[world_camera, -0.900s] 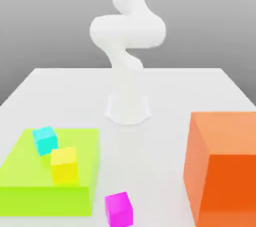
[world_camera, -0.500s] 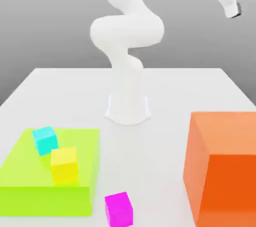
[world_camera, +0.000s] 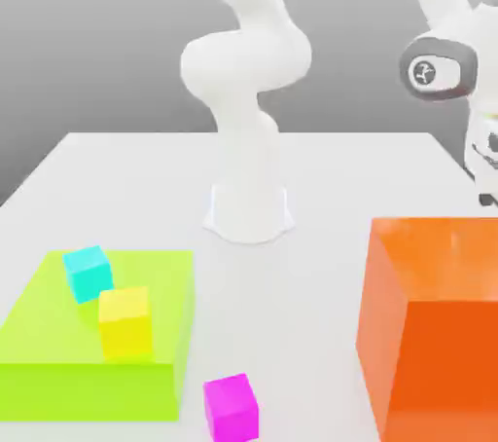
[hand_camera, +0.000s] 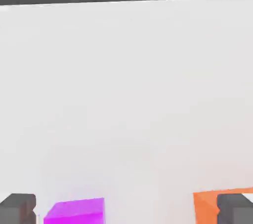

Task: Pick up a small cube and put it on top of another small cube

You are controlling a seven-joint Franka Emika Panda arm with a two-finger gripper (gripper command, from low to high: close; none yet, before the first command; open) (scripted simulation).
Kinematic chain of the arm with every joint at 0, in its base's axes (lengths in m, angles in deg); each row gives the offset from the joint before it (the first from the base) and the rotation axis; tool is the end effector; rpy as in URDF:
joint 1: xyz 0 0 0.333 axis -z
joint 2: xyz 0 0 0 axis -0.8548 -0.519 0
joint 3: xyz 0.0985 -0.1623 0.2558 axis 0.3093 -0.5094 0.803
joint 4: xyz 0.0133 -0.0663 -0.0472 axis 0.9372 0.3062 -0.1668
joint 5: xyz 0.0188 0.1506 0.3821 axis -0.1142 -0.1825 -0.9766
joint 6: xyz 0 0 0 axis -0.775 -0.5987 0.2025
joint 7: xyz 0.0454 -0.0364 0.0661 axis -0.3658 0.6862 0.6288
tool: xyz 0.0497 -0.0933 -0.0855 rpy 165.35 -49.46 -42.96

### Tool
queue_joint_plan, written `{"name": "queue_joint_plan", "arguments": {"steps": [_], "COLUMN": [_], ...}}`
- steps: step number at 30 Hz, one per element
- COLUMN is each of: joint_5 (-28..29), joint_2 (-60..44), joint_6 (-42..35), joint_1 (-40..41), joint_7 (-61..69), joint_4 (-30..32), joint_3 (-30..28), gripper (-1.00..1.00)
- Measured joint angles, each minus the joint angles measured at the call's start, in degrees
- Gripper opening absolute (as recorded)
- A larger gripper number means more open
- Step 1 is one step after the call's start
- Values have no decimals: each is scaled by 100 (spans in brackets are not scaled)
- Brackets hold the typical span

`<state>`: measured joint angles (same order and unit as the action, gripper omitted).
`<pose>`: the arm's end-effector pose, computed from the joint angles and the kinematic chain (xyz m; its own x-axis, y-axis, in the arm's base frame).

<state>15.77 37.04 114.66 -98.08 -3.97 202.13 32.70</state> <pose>0.2264 0.3282 0.1759 0.6999 0.7134 0.0341 0.7142 -0.6995 -0.0251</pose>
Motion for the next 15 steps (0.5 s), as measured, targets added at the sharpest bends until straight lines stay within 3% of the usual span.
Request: {"name": "queue_joint_plan", "arguments": {"steps": [4, 9, 10, 15], "joint_5": [827, 1597, 1639, 1654], "joint_2": [-518, -1533, -1641, -1640], "joint_6": [538, 1363, 1452, 1444], "joint_1": [60, -653, -738, -736], "joint_7": [-491, -1059, -1095, -1109], "joint_4": [234, 62, 42, 42], "joint_3": [-259, -1133, -1227, -1226], "gripper": [0, 0, -100, -100]}}
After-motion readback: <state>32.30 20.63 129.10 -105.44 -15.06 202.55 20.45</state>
